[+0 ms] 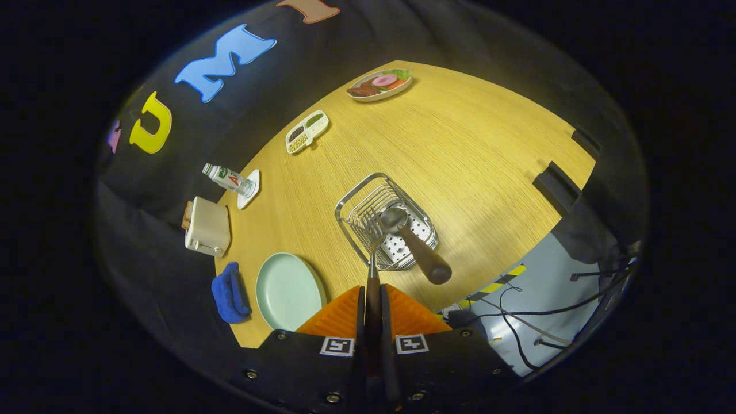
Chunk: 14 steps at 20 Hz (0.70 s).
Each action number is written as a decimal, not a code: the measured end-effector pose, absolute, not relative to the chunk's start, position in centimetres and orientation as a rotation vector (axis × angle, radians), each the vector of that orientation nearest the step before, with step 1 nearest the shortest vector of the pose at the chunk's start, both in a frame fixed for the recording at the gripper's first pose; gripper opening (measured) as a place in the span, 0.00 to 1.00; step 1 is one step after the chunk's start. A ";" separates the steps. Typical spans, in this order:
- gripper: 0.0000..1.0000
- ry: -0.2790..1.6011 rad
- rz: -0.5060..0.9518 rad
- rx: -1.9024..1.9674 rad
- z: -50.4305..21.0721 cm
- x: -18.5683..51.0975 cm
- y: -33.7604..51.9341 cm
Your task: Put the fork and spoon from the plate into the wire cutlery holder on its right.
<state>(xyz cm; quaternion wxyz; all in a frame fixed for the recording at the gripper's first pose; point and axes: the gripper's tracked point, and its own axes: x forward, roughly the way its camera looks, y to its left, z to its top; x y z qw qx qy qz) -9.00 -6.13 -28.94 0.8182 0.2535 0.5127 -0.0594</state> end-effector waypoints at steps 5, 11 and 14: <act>0.26 1.057 -0.117 0.552 -28.2 -8.5 -5.8; 0.96 1.053 -0.115 0.514 -28.4 -8.5 -5.6; 0.96 1.069 -0.120 0.527 -28.7 -8.8 -5.4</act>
